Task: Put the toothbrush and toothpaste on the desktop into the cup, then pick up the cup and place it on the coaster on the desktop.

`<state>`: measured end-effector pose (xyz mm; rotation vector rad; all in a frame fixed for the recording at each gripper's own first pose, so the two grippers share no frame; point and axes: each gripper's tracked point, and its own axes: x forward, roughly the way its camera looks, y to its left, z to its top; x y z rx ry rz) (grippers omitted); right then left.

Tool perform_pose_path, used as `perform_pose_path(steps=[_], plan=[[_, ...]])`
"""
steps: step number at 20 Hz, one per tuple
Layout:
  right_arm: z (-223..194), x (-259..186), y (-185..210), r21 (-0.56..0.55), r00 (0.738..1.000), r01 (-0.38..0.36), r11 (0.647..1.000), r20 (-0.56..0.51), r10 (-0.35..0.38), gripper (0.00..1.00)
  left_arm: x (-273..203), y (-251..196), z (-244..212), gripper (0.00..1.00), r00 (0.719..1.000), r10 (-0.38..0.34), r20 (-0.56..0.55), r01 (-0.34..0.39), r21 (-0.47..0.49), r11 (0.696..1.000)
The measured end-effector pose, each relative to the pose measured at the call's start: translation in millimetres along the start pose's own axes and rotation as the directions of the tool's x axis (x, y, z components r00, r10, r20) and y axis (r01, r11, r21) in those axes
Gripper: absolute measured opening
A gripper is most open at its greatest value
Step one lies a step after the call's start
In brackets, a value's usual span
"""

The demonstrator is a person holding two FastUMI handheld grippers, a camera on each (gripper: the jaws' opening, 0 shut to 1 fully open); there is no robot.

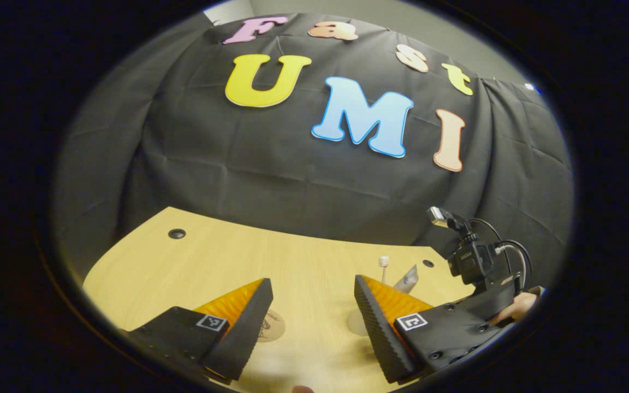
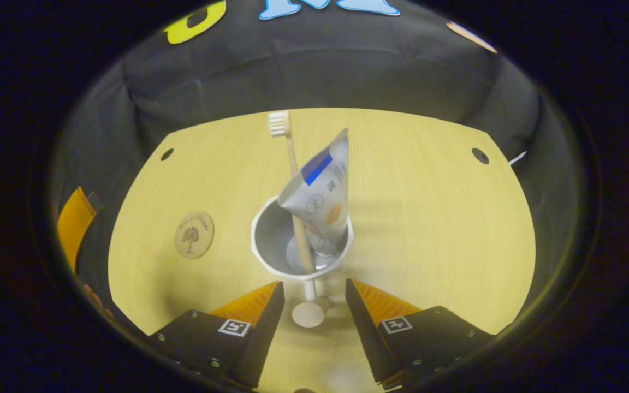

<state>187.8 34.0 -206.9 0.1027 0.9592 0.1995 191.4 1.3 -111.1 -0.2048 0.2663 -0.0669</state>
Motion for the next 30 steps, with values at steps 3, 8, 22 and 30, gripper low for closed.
perform_pose_path(steps=[3, 8, 22, 30], plan=[[-3.8, 6.0, -4.3, -0.042, 0.998, 0.031, 0.999, -0.060, -0.033, 0.71, -2.6, 7.7, -1.5, 0.96, 1.000, 0.012, -0.002, -0.012, -0.006, 1.000], [-4.0, 17.4, -1.2, -0.099, 0.990, 0.053, 0.994, -0.128, -0.066, 0.71, -5.2, 12.4, -6.4, 0.96, 1.000, 0.015, -0.017, -0.016, -0.029, 0.999], [-8.1, 24.6, 2.5, -0.100, 0.981, 0.045, 0.994, -0.182, -0.063, 0.27, -13.7, 30.0, -7.5, 0.96, 0.999, 0.035, -0.024, -0.036, -0.055, 0.998], [0.0, 20.9, 5.0, -0.105, 0.988, 0.039, 0.994, -0.144, -0.054, 0.24, -19.1, 44.5, -4.8, 0.96, 0.999, 0.051, -0.019, -0.052, -0.056, 0.997]])
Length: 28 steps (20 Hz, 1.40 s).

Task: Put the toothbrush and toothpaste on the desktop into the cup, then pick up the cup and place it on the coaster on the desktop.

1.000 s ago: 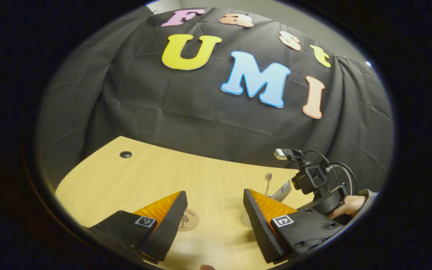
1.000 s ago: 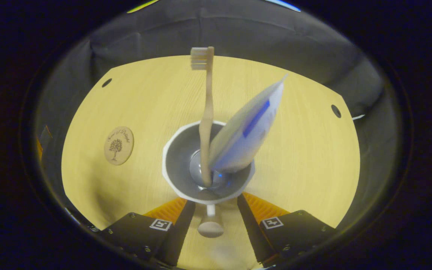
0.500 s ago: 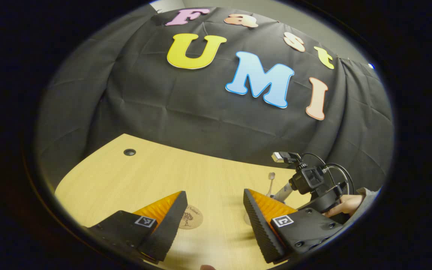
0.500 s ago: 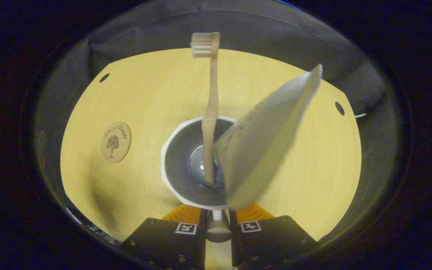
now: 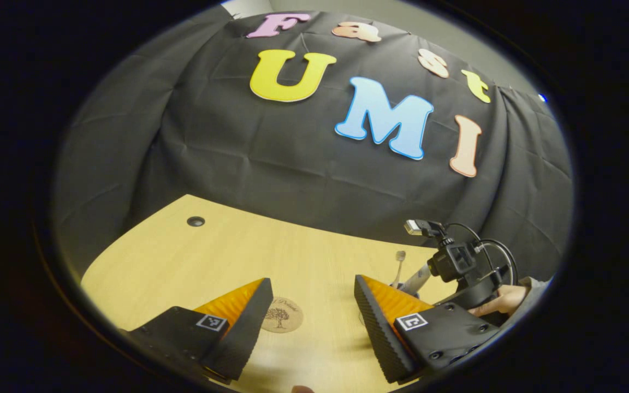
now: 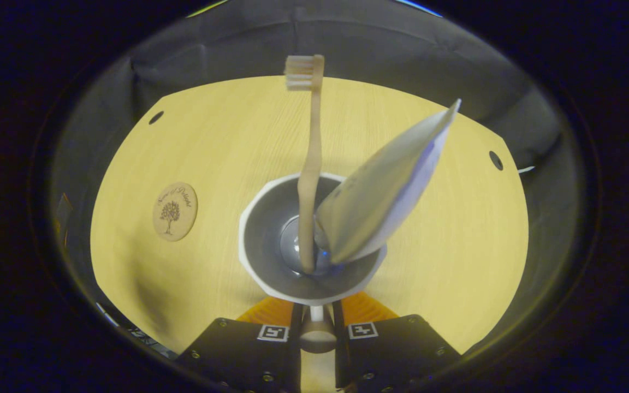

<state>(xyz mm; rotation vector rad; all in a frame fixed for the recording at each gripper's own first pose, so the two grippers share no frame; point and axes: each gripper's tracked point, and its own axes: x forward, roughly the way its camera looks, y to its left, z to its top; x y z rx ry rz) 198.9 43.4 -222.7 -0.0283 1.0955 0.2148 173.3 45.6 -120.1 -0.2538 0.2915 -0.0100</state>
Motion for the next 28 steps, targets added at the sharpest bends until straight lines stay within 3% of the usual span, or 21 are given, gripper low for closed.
perform_pose_path(steps=[3, 4, 5, 8, 10, 12, 14, 26, 27, 28], plan=[[5.9, -7.2, 10.2, 0.005, 1.000, -0.024, 1.000, 0.013, 0.024, 0.24, -4.4, 8.3, 0.6, 1.00, 1.000, 0.011, 0.001, -0.011, -0.007, 1.000], [6.1, -8.2, 15.1, 0.009, 0.999, -0.035, 0.999, 0.012, 0.035, 0.19, -3.7, 9.6, 2.4, 1.00, 1.000, 0.015, 0.000, -0.015, -0.012, 1.000], [7.8, -10.6, 18.4, 0.003, 0.999, -0.040, 0.999, 0.014, 0.040, 0.24, -6.7, 10.5, 2.8, 1.00, 1.000, 0.020, 0.001, -0.020, -0.017, 1.000], [9.6, -8.9, 44.0, -0.038, 0.998, -0.050, 0.998, 0.023, 0.051, 0.24, -17.6, 23.3, 4.3, 0.93, 0.999, 0.036, 0.006, -0.036, -0.025, 0.999], [14.7, -10.8, 60.4, -0.060, 0.998, -0.063, 0.996, 0.027, 0.065, 0.24, -24.3, 37.5, 5.5, 0.96, 0.999, 0.053, 0.009, -0.053, -0.022, 0.998], [21.0, -13.1, 76.6, -0.080, 0.996, -0.078, 0.994, 0.030, 0.081, 0.24, -30.7, 53.5, 7.2, 0.93, 0.997, 0.071, 0.013, -0.071, -0.031, 0.997], [25.2, -12.4, 95.3, -0.105, 0.995, -0.090, 0.990, 0.030, 0.094, 0.24, -37.9, 67.7, 11.1, 0.96, 0.996, 0.092, 0.019, -0.091, -0.040, 0.995], [44.4, -0.1, 177.3, -0.222, 0.991, -0.129, 0.966, 0.006, 0.134, 0.24, -76.8, 139.9, 24.5, 0.96, 0.982, 0.187, 0.041, -0.184, -0.074, 0.980], [46.3, 2.7, 181.4, -0.229, 0.991, -0.129, 0.965, 0.002, 0.133, 0.19, -79.5, 144.1, 24.9, 0.96, 0.981, 0.191, 0.042, -0.188, -0.080, 0.979], [45.0, 3.5, 186.5, -0.235, 0.991, -0.129, 0.963, -0.004, 0.132, 0.24, -82.0, 147.2, 26.2, 0.96, 0.980, 0.197, 0.042, -0.193, -0.085, 0.978]])
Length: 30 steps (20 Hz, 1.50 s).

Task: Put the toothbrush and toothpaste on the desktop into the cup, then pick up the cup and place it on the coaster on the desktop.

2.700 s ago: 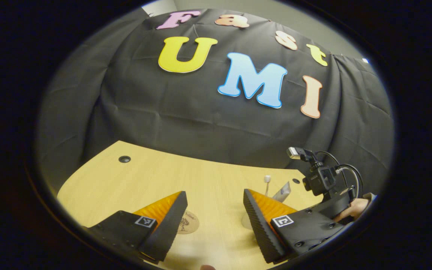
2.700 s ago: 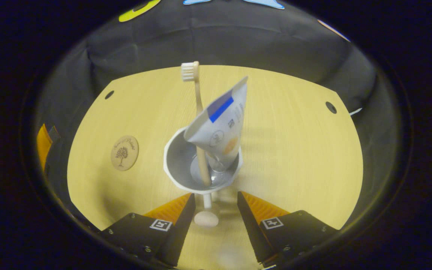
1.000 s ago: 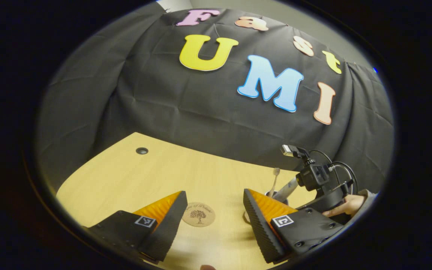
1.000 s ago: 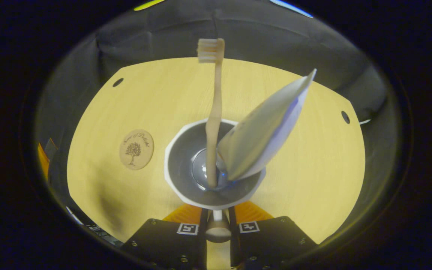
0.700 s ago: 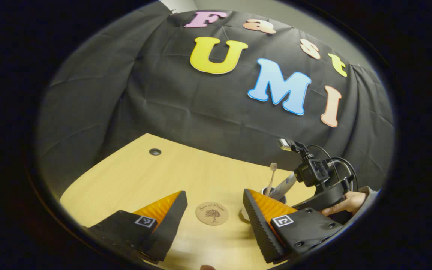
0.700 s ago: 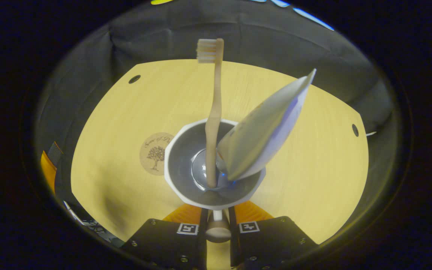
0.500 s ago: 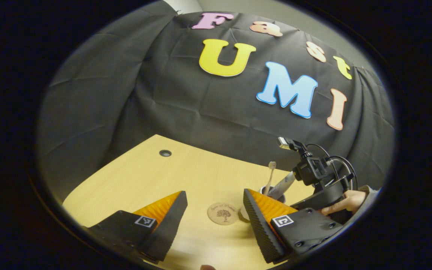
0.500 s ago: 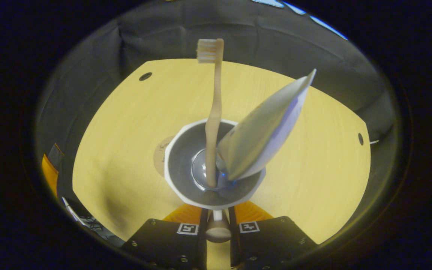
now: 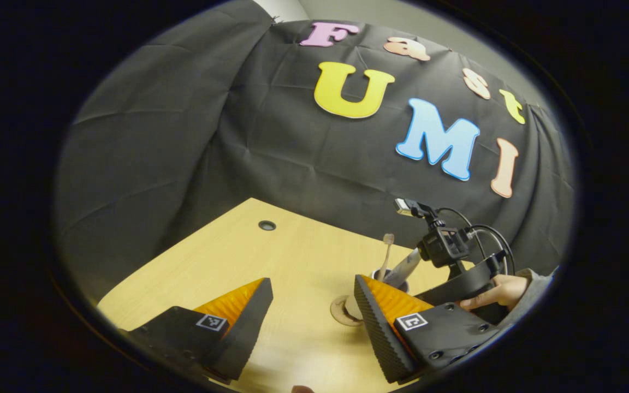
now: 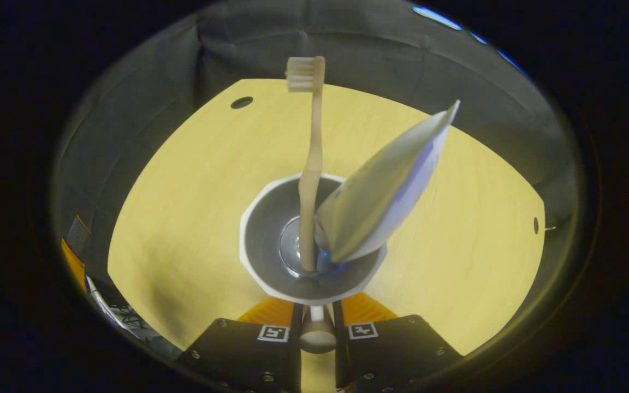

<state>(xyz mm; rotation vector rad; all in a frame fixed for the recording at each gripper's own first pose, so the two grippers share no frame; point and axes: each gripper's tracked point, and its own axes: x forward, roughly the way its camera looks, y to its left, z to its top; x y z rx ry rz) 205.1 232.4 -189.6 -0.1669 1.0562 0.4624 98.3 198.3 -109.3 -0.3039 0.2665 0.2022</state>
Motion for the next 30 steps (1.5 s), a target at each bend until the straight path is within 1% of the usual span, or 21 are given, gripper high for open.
perform_pose_path(steps=[2, 3, 4, 6, 9, 10, 11, 12, 13, 14, 15, 16, 17, 19, 21, 22, 25, 26, 27, 29, 30], plan=[[1.4, 4.8, 6.7, -0.009, 1.000, 0.001, 1.000, -0.011, -0.001, 0.24, -1.6, 6.4, -2.6, 0.96, 1.000, 0.008, -0.001, -0.008, -0.004, 1.000], [3.1, 7.3, 7.9, -0.011, 1.000, 0.007, 1.000, -0.014, -0.007, 0.19, -3.1, 8.3, -2.8, 0.96, 1.000, 0.011, -0.002, -0.011, -0.005, 1.000], [0.5, 6.3, 7.7, -0.013, 1.000, 0.013, 1.000, -0.017, -0.013, 0.19, -4.0, 10.1, -1.7, 0.96, 1.000, 0.013, -0.001, -0.013, -0.006, 1.000], [-0.4, 6.8, 8.0, -0.012, 1.000, 0.016, 1.000, -0.026, -0.017, 0.24, -6.2, 13.3, -0.3, 0.96, 1.000, 0.016, 0.003, -0.016, -0.008, 1.000], [1.0, 9.5, 6.6, -0.016, 0.999, 0.024, 1.000, -0.035, -0.024, 0.24, -7.7, 16.7, 0.9, 0.96, 1.000, 0.022, 0.005, -0.022, -0.009, 1.000], [-0.6, 6.9, 7.5, -0.017, 0.999, 0.028, 0.999, -0.034, -0.028, 0.25, -8.6, 17.0, 1.1, 0.93, 1.000, 0.022, 0.005, -0.021, -0.012, 1.000], [-1.8, 7.2, 8.4, -0.012, 0.999, 0.028, 1.000, -0.034, -0.028, 0.21, -8.8, 17.4, 0.1, 0.93, 1.000, 0.021, 0.004, -0.021, -0.013, 1.000], [-0.4, 6.7, 8.4, -0.006, 0.999, 0.029, 1.000, -0.028, -0.030, 0.22, -9.4, 17.6, 0.0, 0.96, 1.000, 0.021, 0.003, -0.021, -0.015, 1.000], [0.4, 4.8, 8.0, -0.002, 0.999, 0.029, 1.000, -0.028, -0.029, 0.22, -9.7, 17.8, 0.0, 0.96, 1.000, 0.021, 0.003, -0.021, -0.016, 1.000], [-0.4, 1.4, 7.7, 0.000, 0.999, 0.032, 0.999, -0.027, -0.032, 0.27, -10.4, 17.1, 0.3, 0.96, 1.000, 0.019, 0.003, -0.019, -0.017, 1.000], [0.0, -1.3, 6.5, 0.003, 0.999, 0.035, 0.999, -0.023, -0.035, 0.28, -11.4, 15.7, 0.3, 0.96, 1.000, 0.016, 0.004, -0.016, -0.016, 1.000], [0.6, -4.8, 5.6, 0.004, 0.999, 0.036, 0.999, -0.014, -0.036, 0.28, -11.6, 14.2, 0.9, 0.93, 1.000, 0.015, 0.006, -0.015, -0.013, 1.000], [0.6, -9.3, 4.6, 0.005, 0.999, 0.035, 0.999, -0.007, -0.035, 0.31, -13.1, 13.4, 0.7, 0.93, 1.000, 0.012, 0.007, -0.012, -0.010, 1.000], [4.5, -18.0, 6.3, 0.011, 0.999, 0.027, 1.000, 0.017, -0.027, 0.29, -13.8, 9.8, 2.0, 0.93, 1.000, 0.005, 0.009, -0.005, -0.004, 1.000], [5.3, -28.2, 6.6, 0.024, 0.999, 0.022, 0.999, 0.046, -0.023, 0.30, -14.6, 6.1, 2.9, 0.93, 1.000, -0.001, 0.011, 0.001, 0.008, 1.000], [5.4, -34.0, 7.2, 0.030, 0.998, 0.021, 0.999, 0.066, -0.023, 0.31, -14.8, 3.1, 4.0, 1.00, 1.000, -0.007, 0.012, 0.007, 0.015, 1.000], [1.1, -53.8, 7.7, 0.057, 0.993, 0.008, 0.998, 0.118, -0.015, 0.31, -16.4, -6.5, 9.8, 1.00, 0.999, -0.023, 0.022, 0.022, 0.040, 0.999], [-0.6, -60.7, 8.9, 0.069, 0.991, -0.001, 0.998, 0.137, -0.009, 0.31, -17.1, -10.7, 11.8, 0.96, 0.999, -0.030, 0.025, 0.029, 0.044, 0.999], [-2.7, -68.3, 7.6, 0.079, 0.989, -0.003, 0.997, 0.150, -0.009, 0.29, -17.9, -15.4, 14.2, 1.00, 0.999, -0.038, 0.028, 0.037, 0.047, 0.998], [-10.6, -90.1, 1.0, 0.096, 0.982, -0.002, 0.995, 0.189, -0.016, 0.29, -19.1, -26.7, 17.0, 1.00, 0.998, -0.054, 0.032, 0.052, 0.053, 0.997], [-13.7, -100.3, -2.8, 0.107, 0.977, 0.000, 0.994, 0.212, -0.023, 0.32, -19.5, -33.2, 17.4, 1.00, 0.998, -0.062, 0.032, 0.060, 0.057, 0.997]])
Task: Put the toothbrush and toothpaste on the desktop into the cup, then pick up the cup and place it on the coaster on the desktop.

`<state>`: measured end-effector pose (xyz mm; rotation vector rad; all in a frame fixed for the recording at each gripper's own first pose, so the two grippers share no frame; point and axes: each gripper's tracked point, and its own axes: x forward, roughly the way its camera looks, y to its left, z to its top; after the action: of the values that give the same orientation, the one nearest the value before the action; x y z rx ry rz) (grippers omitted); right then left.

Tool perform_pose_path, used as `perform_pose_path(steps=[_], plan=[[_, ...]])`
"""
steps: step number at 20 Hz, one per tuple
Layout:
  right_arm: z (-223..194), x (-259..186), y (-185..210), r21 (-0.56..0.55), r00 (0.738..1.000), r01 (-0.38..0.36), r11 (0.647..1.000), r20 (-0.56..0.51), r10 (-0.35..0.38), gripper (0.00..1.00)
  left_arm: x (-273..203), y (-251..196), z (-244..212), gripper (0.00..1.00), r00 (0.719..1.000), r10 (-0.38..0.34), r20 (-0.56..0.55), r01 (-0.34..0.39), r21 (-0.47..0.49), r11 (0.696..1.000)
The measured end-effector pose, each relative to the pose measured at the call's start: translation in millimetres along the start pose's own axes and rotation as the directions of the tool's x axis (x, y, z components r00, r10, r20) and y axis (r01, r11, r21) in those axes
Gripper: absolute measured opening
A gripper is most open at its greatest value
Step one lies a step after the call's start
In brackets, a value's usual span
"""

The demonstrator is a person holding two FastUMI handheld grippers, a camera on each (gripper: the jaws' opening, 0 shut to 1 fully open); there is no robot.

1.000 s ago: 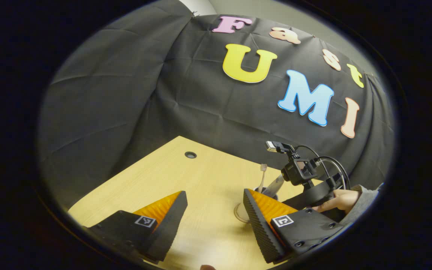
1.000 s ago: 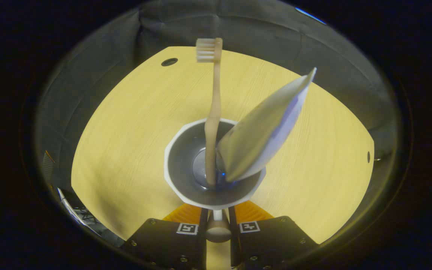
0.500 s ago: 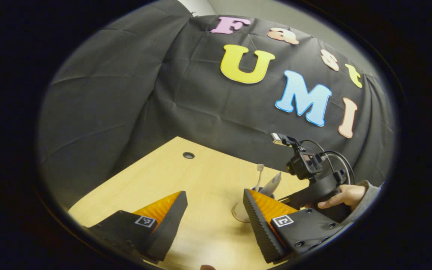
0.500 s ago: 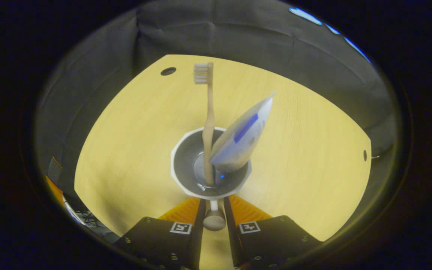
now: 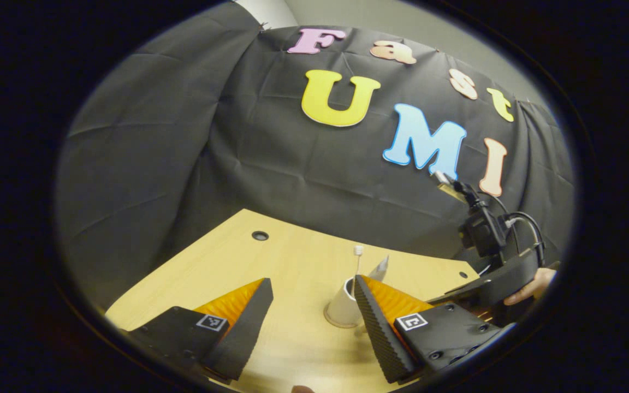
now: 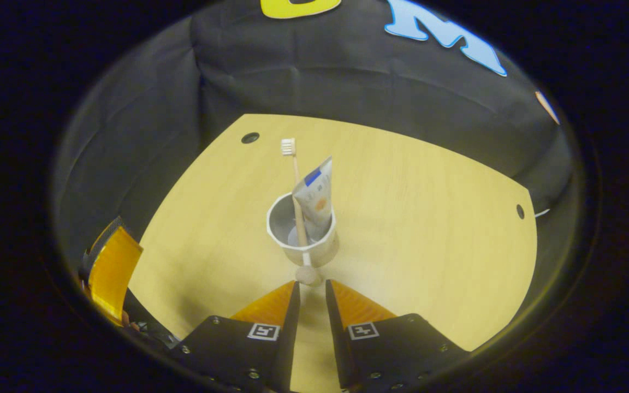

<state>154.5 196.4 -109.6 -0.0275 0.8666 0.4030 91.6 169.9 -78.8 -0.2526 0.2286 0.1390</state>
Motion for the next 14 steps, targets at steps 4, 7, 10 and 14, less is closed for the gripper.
perform_pose_path(steps=[4, 7, 10, 14], plan=[[2.8, -45.7, -18.2, 0.057, 0.990, 0.013, 0.998, 0.139, -0.021, 0.29, -0.2, -26.9, 4.6, 0.96, 1.000, -0.029, 0.002, 0.029, 0.016, 0.999], [9.2, -80.9, -42.6, 0.081, 0.957, 0.058, 0.995, 0.280, -0.079, 0.29, 0.4, -52.0, 13.5, 0.96, 0.998, -0.059, 0.014, 0.058, 0.036, 0.998], [9.7, -113.7, -61.5, 0.106, 0.894, 0.103, 0.989, 0.425, -0.138, 0.29, 1.0, -80.8, 21.9, 0.96, 0.995, -0.094, 0.025, 0.092, 0.059, 0.994], [13.8, -163.5, -88.2, 0.122, 0.749, 0.191, 0.974, 0.623, -0.225, 0.29, -3.8, -118.2, 30.4, 0.96, 0.989, -0.142, 0.041, 0.137, 0.095, 0.986]])
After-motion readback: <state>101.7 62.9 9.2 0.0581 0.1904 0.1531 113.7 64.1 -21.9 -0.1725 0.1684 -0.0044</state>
